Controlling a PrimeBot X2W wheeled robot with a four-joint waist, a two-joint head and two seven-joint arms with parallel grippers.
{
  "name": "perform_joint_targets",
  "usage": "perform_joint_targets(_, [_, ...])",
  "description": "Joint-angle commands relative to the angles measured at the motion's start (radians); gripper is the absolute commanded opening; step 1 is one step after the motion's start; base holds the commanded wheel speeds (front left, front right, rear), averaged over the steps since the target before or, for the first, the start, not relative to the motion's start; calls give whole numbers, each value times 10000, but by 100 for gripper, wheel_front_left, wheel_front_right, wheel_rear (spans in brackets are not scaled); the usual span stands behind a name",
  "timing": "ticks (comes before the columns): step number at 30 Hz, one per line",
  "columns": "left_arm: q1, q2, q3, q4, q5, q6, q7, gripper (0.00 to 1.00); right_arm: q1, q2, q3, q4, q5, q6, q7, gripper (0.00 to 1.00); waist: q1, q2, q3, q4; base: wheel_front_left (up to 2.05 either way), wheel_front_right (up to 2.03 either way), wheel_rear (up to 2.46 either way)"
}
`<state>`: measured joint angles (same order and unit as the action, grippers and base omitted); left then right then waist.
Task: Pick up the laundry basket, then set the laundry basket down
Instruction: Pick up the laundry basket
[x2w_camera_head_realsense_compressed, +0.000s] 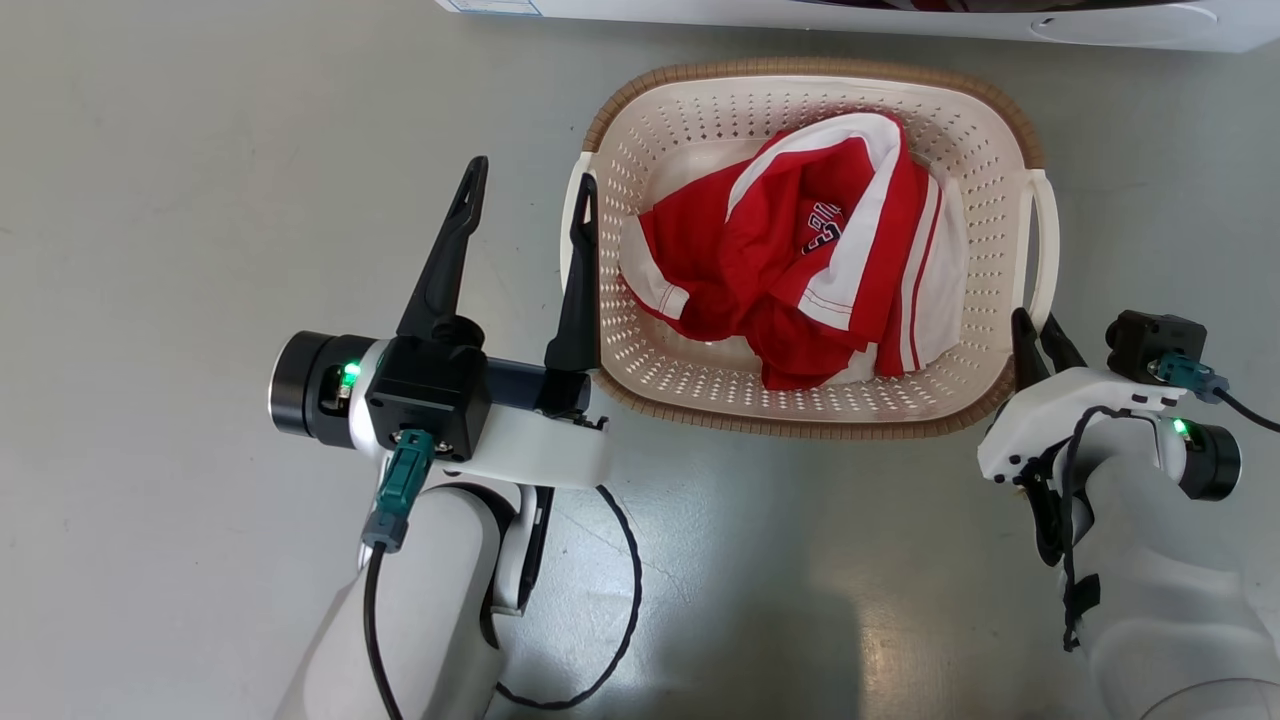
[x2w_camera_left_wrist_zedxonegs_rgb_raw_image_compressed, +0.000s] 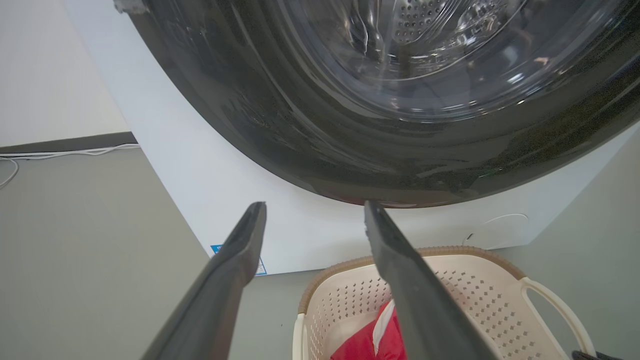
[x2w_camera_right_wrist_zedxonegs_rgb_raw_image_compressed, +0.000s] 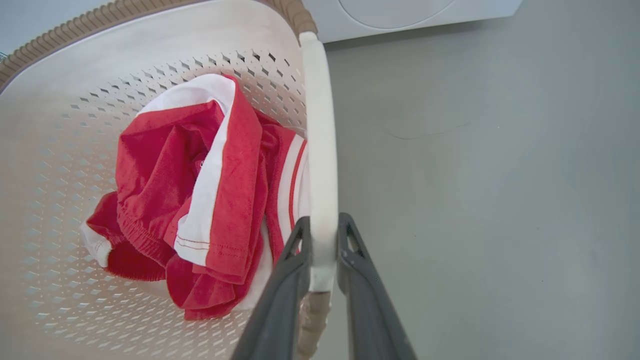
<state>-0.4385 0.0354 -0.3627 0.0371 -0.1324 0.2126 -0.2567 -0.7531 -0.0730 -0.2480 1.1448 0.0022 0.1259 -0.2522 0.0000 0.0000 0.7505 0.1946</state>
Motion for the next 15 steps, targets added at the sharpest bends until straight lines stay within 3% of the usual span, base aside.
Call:
perform_joint_targets(1, [25,149,293,-199,18,25,-51,100,446,228,244,-65,94,48,-95,28,0,0,-1,-9,0,0,0])
perform_joint_targets(3, [32,149,307,-190,29,16,-51,100,455,228,249,-39,126,48,-95,44,0,0,0,-26,0,0,0])
perform_joint_targets(4, [34,149,311,-188,32,12,-51,100,464,228,245,-15,134,48,-95,77,0,0,0,-32,0,0,0])
perform_joint_targets(5, [35,149,314,-187,37,8,-51,100,467,228,239,7,142,48,-95,96,0,0,2,-37,0,0,0])
perform_joint_targets(6, [34,149,316,-189,41,5,-51,100,467,228,236,21,148,48,-95,100,0,0,4,-40,0,0,0])
perform_joint_targets(15, [40,148,348,-182,73,0,-51,100,450,228,263,12,200,48,-95,100,0,0,-14,-93,0,0,0])
